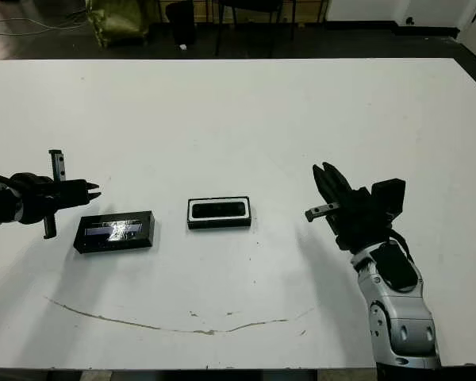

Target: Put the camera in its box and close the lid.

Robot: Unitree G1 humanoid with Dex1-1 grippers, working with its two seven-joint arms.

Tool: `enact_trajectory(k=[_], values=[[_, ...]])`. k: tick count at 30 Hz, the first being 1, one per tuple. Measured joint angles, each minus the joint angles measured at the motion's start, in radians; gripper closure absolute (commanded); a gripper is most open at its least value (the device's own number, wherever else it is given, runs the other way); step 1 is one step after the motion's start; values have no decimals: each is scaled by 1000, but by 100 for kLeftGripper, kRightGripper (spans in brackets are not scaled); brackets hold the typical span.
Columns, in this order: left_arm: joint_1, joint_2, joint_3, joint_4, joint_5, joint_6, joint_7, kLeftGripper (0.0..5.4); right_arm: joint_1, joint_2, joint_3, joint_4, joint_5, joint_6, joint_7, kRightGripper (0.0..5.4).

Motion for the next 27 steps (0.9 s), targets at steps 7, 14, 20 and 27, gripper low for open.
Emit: enact_trajectory(k=[7,14,20,27], values=[[0,13,-5,-12,0,-19,-33,538,0,0,0,10,1,0,1,540],[6,19,-11,-47,9,-9,-68,538,0,0,0,11,1,-2,3,540],[29,25,-1,-66,-20,6,-125,538,1,0,0,3,1,-2,1,540],[89,54,26,-103,-94,-39,-152,538,4,0,0,-3,1,-1,-1,540]])
